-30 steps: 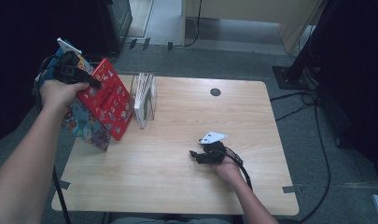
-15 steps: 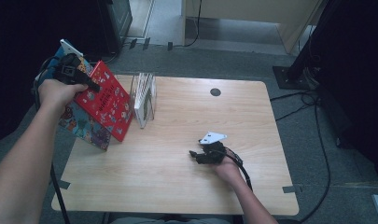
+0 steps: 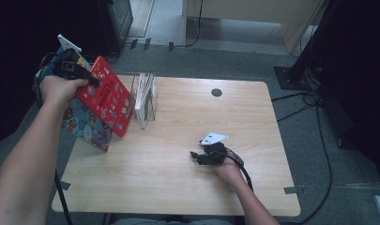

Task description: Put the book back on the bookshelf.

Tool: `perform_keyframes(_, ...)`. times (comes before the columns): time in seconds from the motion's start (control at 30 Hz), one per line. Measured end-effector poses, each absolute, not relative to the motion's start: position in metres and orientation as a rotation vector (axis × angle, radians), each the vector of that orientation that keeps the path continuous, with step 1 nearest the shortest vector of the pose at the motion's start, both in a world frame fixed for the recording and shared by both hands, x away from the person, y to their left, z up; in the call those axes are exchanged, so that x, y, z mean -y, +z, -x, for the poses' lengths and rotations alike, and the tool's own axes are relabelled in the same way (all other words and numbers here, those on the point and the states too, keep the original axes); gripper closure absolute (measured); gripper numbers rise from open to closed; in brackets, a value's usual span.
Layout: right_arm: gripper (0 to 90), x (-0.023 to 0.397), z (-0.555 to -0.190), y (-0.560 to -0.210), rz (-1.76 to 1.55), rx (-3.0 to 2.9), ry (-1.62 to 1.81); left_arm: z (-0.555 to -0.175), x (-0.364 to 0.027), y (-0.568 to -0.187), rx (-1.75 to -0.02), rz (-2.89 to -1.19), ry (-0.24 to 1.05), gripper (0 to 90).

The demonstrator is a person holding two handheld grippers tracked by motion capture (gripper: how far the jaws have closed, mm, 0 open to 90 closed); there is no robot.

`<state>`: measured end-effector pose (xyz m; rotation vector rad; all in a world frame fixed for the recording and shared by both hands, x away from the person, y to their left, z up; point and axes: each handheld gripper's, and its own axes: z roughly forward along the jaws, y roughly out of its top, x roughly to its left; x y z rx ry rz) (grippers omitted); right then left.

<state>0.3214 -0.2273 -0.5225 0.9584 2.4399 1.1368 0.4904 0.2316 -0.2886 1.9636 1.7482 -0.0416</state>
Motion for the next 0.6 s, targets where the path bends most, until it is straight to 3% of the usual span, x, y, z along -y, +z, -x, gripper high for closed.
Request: perform_keyframes(0.6, 36.5, 0.227, -0.32, -0.523, -0.968, -2.432, 1.136, -0.509, -0.225, -0.299, -1.747, -1.883, -0.033, 79.3)
